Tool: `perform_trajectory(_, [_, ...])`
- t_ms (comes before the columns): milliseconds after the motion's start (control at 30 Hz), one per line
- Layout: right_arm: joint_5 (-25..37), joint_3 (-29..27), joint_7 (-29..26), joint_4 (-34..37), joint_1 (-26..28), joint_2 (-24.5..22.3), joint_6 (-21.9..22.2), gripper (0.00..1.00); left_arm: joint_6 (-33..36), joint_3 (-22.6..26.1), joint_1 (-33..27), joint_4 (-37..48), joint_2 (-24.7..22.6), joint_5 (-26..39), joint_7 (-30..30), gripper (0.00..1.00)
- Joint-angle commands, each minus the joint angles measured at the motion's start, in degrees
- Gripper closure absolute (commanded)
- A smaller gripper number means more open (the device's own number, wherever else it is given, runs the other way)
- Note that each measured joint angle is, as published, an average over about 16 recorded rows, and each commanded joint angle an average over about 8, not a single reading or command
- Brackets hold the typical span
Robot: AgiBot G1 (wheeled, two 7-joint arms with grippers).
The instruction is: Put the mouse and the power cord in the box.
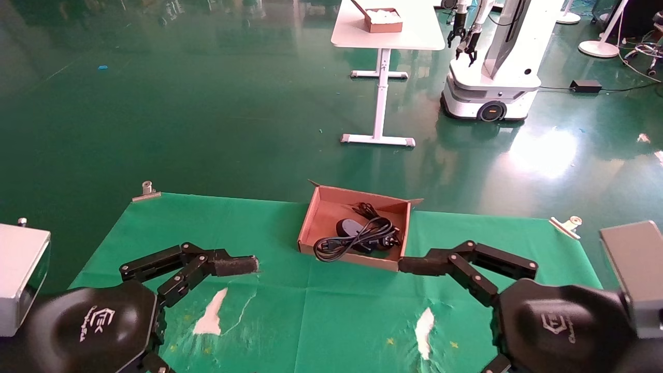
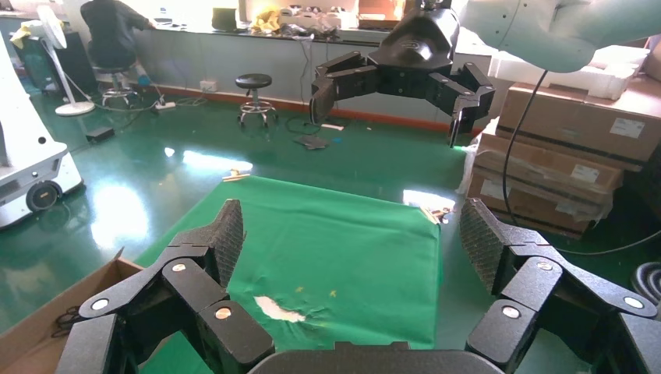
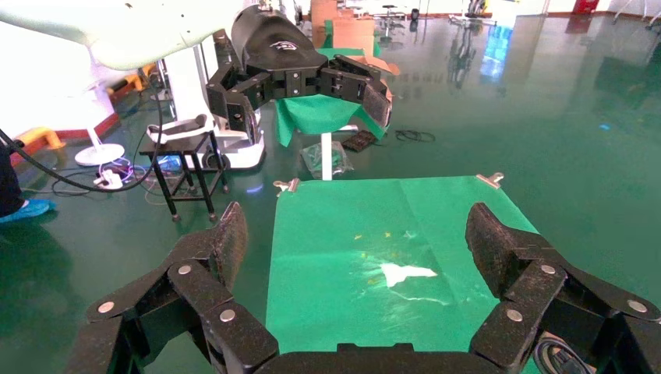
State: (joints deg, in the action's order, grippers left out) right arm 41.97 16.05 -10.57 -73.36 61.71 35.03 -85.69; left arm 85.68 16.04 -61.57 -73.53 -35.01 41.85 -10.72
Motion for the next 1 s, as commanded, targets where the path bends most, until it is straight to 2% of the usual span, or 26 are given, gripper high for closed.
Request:
perform_trajectory(33, [0.0, 0.0, 0.0, 0.0, 0.0, 0.0, 0.0, 0.0, 0.0, 0.0, 0.0, 0.0, 0.0, 0.0, 0.0, 0.0])
perform_trajectory(1000, [0.0, 0.0, 0.0, 0.0, 0.0, 0.0, 0.0, 0.0, 0.0, 0.0, 0.0, 0.0, 0.0, 0.0, 0.0, 0.0])
